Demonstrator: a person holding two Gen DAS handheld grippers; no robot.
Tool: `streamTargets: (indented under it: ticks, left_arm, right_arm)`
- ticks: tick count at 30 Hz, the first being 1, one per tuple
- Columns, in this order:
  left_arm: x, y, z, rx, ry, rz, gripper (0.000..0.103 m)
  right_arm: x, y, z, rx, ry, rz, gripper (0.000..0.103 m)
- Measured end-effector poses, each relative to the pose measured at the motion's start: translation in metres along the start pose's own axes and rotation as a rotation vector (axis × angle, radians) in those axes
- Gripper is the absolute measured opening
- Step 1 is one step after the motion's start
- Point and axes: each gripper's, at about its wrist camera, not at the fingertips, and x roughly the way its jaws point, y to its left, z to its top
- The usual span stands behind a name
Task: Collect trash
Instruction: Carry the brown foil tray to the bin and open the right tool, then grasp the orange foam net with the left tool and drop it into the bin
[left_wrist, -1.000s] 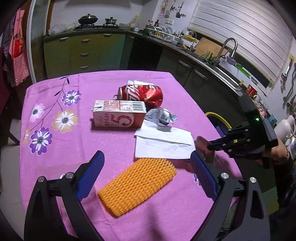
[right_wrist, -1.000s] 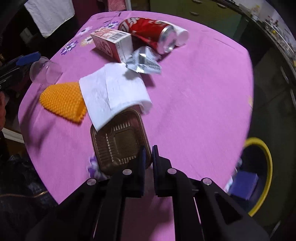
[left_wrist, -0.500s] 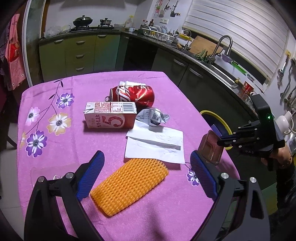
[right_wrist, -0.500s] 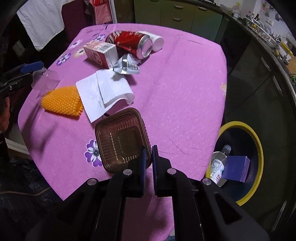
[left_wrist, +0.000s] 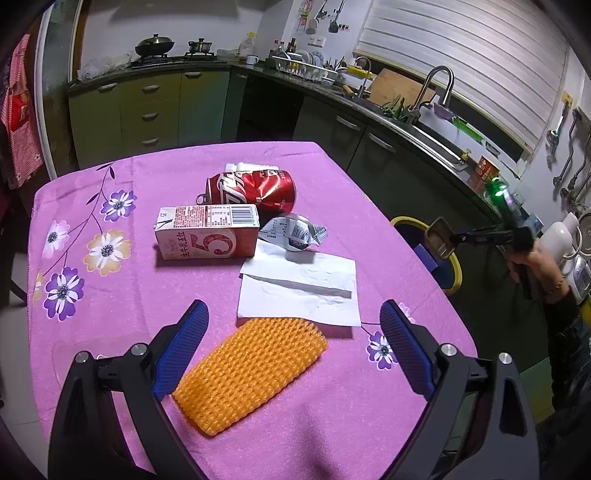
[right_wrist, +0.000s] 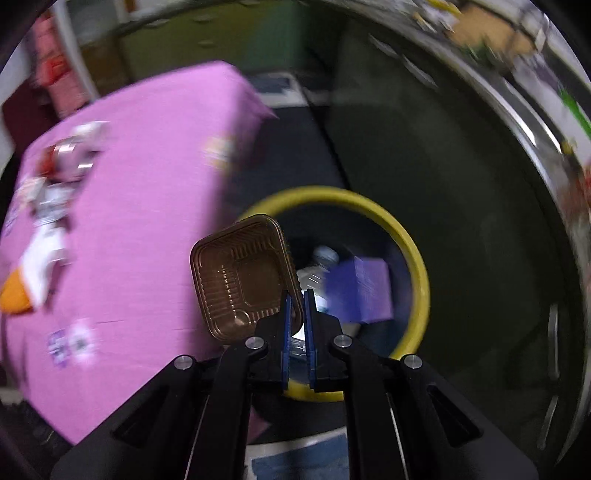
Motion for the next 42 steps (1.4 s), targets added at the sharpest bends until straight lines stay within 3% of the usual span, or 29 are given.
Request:
streamTargets:
  ticks: [4, 5, 7, 12, 15, 17, 20, 24, 32, 33, 35, 39, 42]
  left_arm:
    - [0.003, 0.001, 0.001, 0.005, 0.012, 0.019, 0.089]
    - [0.004, 0.001, 0.0, 0.012, 0.02, 0.018, 0.089]
    - [0.006, 0.002, -0.001, 0.026, 0.041, 0.008, 0.089]
    - [0.02, -0.003, -0.007, 0.157, 0.13, -0.049, 0.09]
    - [0.032, -0.012, -0.012, 0.291, 0.196, -0.025, 0.09]
    - [0.038, -0.017, -0.016, 0.365, 0.245, -0.068, 0.09]
    - [0.048, -0.019, -0.017, 0.397, 0.298, -0.059, 0.09]
    - [0.066, -0.016, -0.018, 0.442, 0.334, 0.008, 0.09]
    - [0.091, -0.004, -0.028, 0.441, 0.419, 0.006, 0.088]
    - [0.092, -0.002, -0.028, 0.43, 0.422, 0.002, 0.085]
    - [0.095, 0.003, -0.027, 0.4, 0.437, 0.0, 0.068]
    - [0.09, 0.012, -0.03, 0.367, 0.433, 0.002, 0.055]
    - [0.077, 0.015, -0.03, 0.339, 0.413, -0.032, 0.038]
  right_arm:
    - [0.047, -0.02, 0.002, 0.044, 0.086, -0.011, 0.012]
    - [0.053, -0.021, 0.001, 0.046, 0.087, -0.021, 0.018]
    - [0.056, -0.022, 0.0, 0.05, 0.082, -0.029, 0.018]
    - [0.029, -0.014, -0.005, 0.043, 0.01, 0.009, 0.027]
    - [0.014, -0.002, -0.01, 0.027, -0.018, 0.03, 0.027]
    - [0.008, 0.004, -0.013, 0.018, -0.033, 0.043, 0.027]
    - [-0.001, 0.016, -0.017, 0.002, -0.059, 0.065, 0.035]
    - [-0.004, 0.037, -0.022, -0.03, -0.067, 0.095, 0.035]
    - [-0.008, 0.058, -0.026, -0.066, -0.067, 0.136, 0.035]
    - [-0.006, 0.057, -0.026, -0.066, -0.067, 0.139, 0.035]
    - [-0.006, 0.059, -0.027, -0.066, -0.066, 0.148, 0.035]
    - [-0.005, 0.061, -0.027, -0.07, -0.065, 0.162, 0.036]
    - [-0.004, 0.063, -0.027, -0.077, -0.065, 0.168, 0.036]
